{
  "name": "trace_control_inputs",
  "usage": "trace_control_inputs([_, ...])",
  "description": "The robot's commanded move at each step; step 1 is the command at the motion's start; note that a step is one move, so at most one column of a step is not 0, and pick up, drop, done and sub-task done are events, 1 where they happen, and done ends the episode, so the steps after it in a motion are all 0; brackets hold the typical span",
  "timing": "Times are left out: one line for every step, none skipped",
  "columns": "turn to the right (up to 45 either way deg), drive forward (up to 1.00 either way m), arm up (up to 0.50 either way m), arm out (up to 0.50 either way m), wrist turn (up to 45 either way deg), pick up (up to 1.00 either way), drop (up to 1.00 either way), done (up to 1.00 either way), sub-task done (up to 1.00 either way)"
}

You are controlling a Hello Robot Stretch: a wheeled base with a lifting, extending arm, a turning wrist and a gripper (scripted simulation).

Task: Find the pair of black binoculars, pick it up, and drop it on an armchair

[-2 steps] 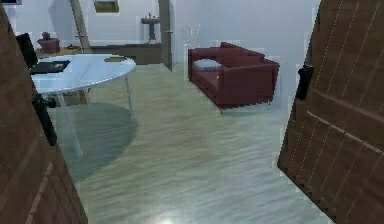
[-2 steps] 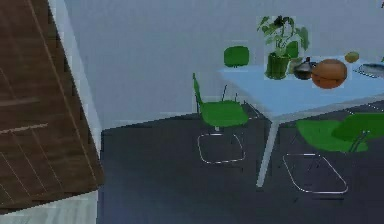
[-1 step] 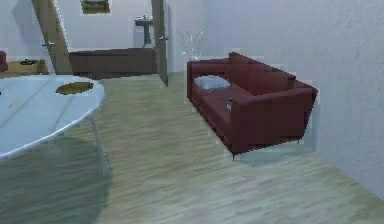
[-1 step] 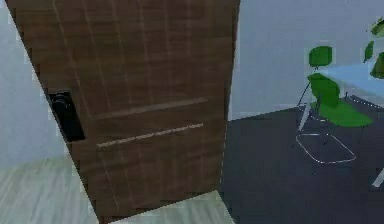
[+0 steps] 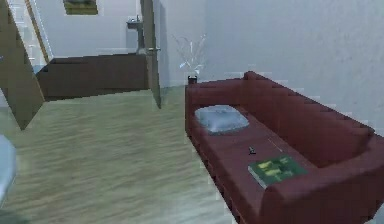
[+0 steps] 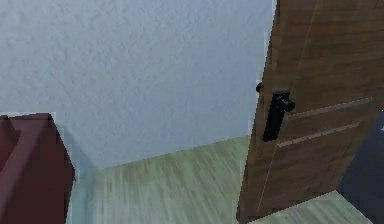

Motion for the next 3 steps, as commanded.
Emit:
trace_control_inputs([6.0,0.00,0.00,0.00,0.0,0.00,0.00,0.00,0.00])
trace_control_inputs([0.0,0.40,0.00,0.00,0.0,0.00,0.00,0.00,0.00])
trace_control_inputs([-21.0,0.00,0.00,0.00,0.0,0.00,0.00,0.00,0.00])
